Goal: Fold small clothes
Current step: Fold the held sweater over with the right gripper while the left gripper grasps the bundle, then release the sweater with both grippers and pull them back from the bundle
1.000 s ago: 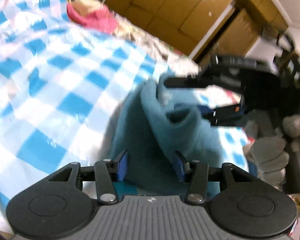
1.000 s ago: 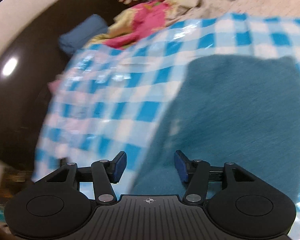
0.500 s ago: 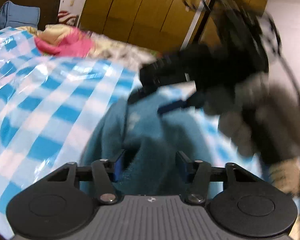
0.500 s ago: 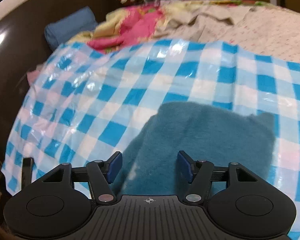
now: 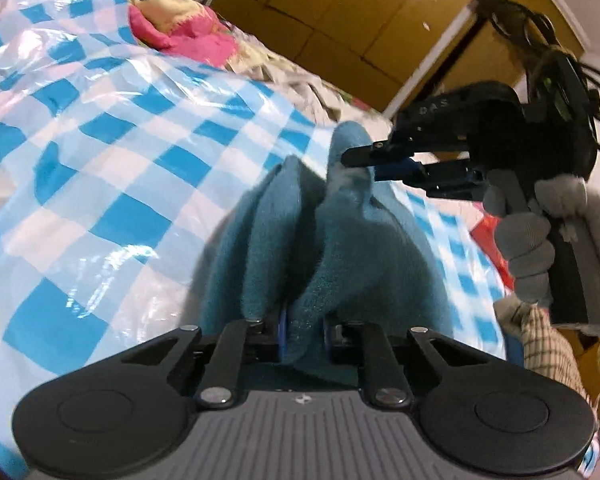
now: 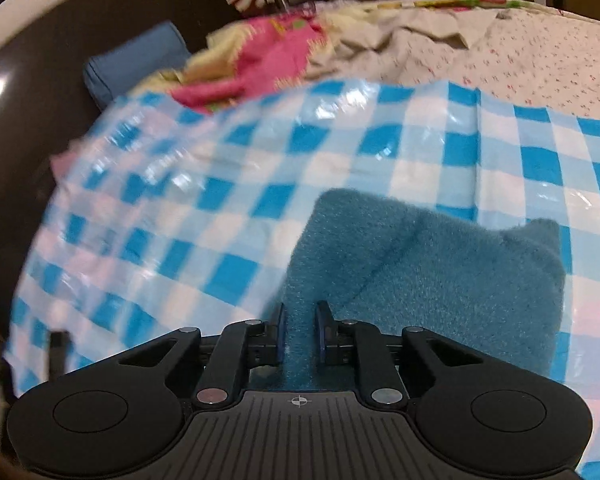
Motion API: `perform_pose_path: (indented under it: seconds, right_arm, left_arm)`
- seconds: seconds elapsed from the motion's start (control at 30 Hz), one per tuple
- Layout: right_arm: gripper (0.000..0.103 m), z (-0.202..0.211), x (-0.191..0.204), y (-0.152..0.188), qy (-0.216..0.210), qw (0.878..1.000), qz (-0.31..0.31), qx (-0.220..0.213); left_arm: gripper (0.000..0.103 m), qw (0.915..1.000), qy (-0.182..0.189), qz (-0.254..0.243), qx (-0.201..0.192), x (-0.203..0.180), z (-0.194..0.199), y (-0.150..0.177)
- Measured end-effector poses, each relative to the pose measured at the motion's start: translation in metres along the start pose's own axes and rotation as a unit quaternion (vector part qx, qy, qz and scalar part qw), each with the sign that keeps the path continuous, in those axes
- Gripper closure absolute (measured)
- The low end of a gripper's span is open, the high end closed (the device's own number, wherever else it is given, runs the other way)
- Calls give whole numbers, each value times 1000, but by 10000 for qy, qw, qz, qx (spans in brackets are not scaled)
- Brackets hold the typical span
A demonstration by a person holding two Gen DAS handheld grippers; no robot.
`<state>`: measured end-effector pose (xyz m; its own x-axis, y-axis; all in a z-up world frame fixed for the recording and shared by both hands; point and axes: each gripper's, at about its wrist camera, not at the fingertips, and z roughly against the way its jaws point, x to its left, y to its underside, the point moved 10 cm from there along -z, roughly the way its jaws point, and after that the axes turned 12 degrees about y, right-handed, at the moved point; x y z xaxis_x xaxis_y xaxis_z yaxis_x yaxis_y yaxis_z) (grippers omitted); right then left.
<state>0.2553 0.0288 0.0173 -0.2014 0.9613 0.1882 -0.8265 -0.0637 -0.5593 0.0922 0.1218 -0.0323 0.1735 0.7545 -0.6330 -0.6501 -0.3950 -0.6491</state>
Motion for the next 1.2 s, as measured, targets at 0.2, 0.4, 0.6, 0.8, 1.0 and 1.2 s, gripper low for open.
perform_pose_path:
  seconds: [0.2, 0.4, 0.6, 0.8, 1.0, 1.2]
  right_arm:
    - [88, -44, 18, 13, -80, 9995, -71, 304]
    - [85, -75, 28, 25, -136, 9993, -203, 270]
    - [82, -65, 33, 27, -74, 9994, 345, 67]
    - [82, -33, 35, 22, -307, 9977, 564, -228]
    - [82, -8, 31, 19, -584, 9967, 425, -359]
    - [79, 24, -3, 31, -361, 9969, 422, -555]
  left_arm:
    - [75, 9985, -198, 499, 140, 37, -7, 18]
    - [73, 9974, -251, 661, 130, 50, -4, 17]
    - [72, 9977, -539, 336, 225, 39, -4, 16]
    - [72, 9953, -888, -189, 342, 20, 7, 11]
    - [72, 9931, -1062, -491, 112, 1, 23, -6]
    - [72, 9912, -944, -928, -73, -27, 10, -29]
